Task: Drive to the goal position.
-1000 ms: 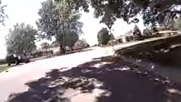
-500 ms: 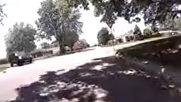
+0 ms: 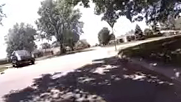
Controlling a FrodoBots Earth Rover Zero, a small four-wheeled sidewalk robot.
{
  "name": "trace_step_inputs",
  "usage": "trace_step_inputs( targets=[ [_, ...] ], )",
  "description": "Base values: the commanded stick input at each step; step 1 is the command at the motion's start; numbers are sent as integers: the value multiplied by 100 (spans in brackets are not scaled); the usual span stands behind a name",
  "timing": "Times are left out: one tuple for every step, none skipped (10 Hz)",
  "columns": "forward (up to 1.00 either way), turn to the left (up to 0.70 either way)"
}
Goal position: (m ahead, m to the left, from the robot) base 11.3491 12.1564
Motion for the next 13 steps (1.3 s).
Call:
trace_step_inputs(
  targets=[
    [70, 0],
    [70, 0],
    [70, 0],
    [70, 0],
    [70, 0],
    [70, 0],
    [70, 0],
    [70, 0],
    [70, 0],
    [70, 0],
    [70, 0],
    [70, 0],
    [70, 0]
  ],
)
